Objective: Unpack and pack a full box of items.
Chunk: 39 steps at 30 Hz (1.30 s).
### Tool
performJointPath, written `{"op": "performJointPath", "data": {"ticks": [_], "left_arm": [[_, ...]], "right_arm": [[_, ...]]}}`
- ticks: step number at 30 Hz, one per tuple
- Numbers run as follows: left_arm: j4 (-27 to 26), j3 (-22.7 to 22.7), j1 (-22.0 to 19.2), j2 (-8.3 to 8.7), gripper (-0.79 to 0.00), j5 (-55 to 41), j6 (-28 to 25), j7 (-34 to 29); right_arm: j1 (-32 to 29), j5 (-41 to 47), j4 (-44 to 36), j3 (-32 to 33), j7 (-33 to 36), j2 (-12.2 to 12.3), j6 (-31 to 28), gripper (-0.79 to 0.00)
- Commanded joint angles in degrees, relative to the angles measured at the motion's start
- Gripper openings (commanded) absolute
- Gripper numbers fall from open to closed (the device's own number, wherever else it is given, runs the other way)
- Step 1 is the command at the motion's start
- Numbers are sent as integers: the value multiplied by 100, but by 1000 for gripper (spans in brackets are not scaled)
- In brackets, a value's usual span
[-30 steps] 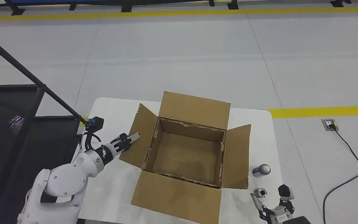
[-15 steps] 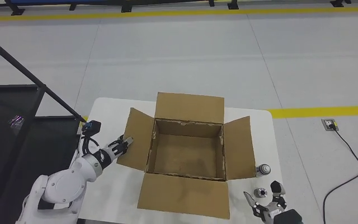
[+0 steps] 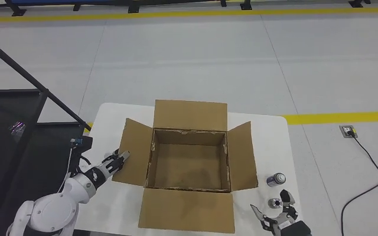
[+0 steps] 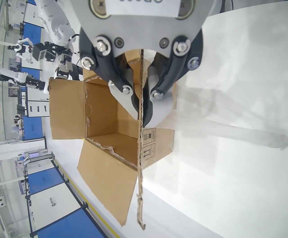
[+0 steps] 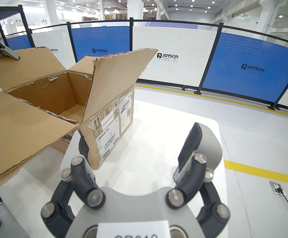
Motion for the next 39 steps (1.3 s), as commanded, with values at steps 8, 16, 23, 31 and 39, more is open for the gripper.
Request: {"op": "performJointPath", "data": {"ticks": [8, 16, 23, 31, 39], "left_arm": [[5, -134, 134, 10, 0, -239, -87, 216], [-280, -474, 460, -16, 0, -592, -314, 992], [-678, -590, 1056, -143, 0, -1222, -999, 2563], [-776, -416, 1247, -176, 0, -985, -1270, 2938], [-776, -416, 1247, -176, 0, -985, -1270, 2938]], "right_arm": [[-329, -678, -415, 152, 456, 50, 417, 0], [-406, -1067, -558, 354, 1704, 74, 785, 0], [-11, -944, -249, 513, 2918, 127, 130, 0], [229, -517, -87, 759, 3730, 173, -304, 0], [577, -56, 404, 784, 4042, 201, -615, -403]]}}
